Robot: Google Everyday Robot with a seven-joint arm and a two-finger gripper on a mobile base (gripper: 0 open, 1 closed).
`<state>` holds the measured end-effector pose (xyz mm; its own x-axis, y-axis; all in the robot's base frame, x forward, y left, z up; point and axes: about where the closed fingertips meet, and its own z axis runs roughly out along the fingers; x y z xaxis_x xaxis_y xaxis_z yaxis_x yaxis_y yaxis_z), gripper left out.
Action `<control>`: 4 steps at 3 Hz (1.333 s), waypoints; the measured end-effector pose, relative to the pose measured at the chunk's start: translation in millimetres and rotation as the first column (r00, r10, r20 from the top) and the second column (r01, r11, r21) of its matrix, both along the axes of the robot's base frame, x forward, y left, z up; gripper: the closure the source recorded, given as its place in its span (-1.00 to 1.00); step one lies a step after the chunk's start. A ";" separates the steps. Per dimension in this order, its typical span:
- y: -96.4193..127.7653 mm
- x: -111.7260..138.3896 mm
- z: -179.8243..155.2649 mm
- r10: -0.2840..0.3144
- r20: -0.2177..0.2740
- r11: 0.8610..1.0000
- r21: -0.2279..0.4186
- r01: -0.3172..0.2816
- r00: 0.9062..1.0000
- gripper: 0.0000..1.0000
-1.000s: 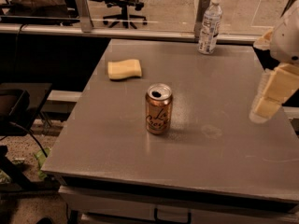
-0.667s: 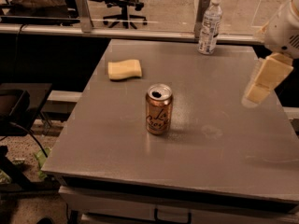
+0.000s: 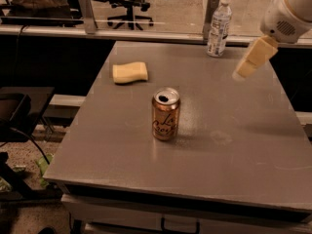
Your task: Knock blue plastic bottle over
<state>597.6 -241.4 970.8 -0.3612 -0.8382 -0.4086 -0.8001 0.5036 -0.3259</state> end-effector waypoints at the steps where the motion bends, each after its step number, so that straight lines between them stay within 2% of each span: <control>1: -0.3 51.8 -4.3 -0.062 0.041 0.995 0.078 0.058 0.997 -1.00; 2: -2.2 97.7 -9.5 -0.140 0.084 0.979 0.163 0.125 0.987 -1.00; 3: -9.2 135.8 -14.0 -0.225 0.125 0.950 0.250 0.189 0.966 -1.00; 4: -19.7 164.9 -17.9 -0.308 0.167 0.911 0.336 0.239 0.937 -1.00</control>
Offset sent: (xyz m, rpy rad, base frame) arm 0.1544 -0.0103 -0.0067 0.2590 -0.1797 -0.2342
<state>762.4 -261.2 953.0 -0.4347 -0.5403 -0.7205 -0.5459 0.7944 -0.2664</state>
